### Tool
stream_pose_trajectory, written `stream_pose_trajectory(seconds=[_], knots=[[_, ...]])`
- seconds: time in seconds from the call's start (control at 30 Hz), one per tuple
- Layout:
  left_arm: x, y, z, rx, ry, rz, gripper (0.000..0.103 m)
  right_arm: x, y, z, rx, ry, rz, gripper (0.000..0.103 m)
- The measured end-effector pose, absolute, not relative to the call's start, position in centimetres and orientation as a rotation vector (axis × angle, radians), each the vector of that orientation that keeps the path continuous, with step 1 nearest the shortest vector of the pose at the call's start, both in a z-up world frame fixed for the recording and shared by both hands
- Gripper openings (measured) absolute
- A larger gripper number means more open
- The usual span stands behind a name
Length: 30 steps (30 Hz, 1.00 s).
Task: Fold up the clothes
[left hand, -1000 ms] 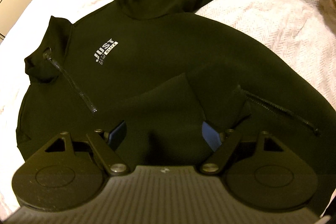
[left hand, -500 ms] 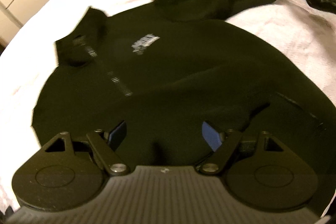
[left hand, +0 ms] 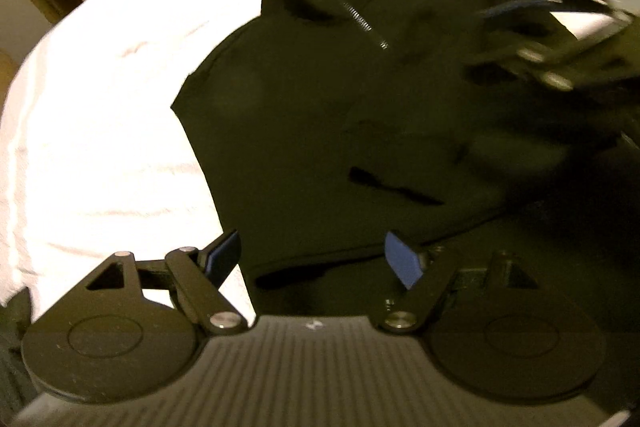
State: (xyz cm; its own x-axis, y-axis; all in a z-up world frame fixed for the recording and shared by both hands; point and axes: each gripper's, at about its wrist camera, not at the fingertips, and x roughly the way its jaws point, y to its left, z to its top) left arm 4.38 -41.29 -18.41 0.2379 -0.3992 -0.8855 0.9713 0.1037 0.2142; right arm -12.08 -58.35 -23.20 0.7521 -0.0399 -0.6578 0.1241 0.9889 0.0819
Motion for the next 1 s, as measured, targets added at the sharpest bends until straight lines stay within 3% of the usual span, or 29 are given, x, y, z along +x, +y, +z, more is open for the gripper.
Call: stream_pose_trajectory(seconds=[0.3, 0.37, 0.47, 0.53, 0.6, 0.8, 1.0], knots=[[7.3, -45.5, -22.2, 0.777, 0.941, -1.27, 0.073, -19.0, -61.7, -23.6, 0.174, 0.896, -0.351, 0.062], [7.8, -46.8, -23.3, 0.731, 1.002, -1.282, 0.066, -20.1, -62.9, -23.6, 0.202, 0.909, -0.406, 0.062], [8.4, -48.7, -24.9, 0.658, 1.098, -1.306, 0.051, -21.4, -64.3, -23.0, 0.221, 0.914, -0.47, 0.062], [8.1, -49.8, -25.6, 0.668, 1.141, -1.342, 0.019, -21.7, -65.3, -23.3, 0.221, 0.927, -0.508, 0.062], [7.8, -50.5, -25.2, 0.715, 1.123, -1.391, 0.004, -21.8, -66.5, -23.8, 0.197, 0.949, -0.551, 0.062], [11.4, -50.9, -17.3, 0.704, 0.855, -1.39, 0.003, -20.7, -70.2, -24.8, 0.137, 0.95, -0.61, 0.066], [15.5, -52.0, -17.8, 0.764, 0.867, -1.291, 0.003, -17.2, -73.0, -28.2, 0.107, 0.966, -0.549, 0.068]])
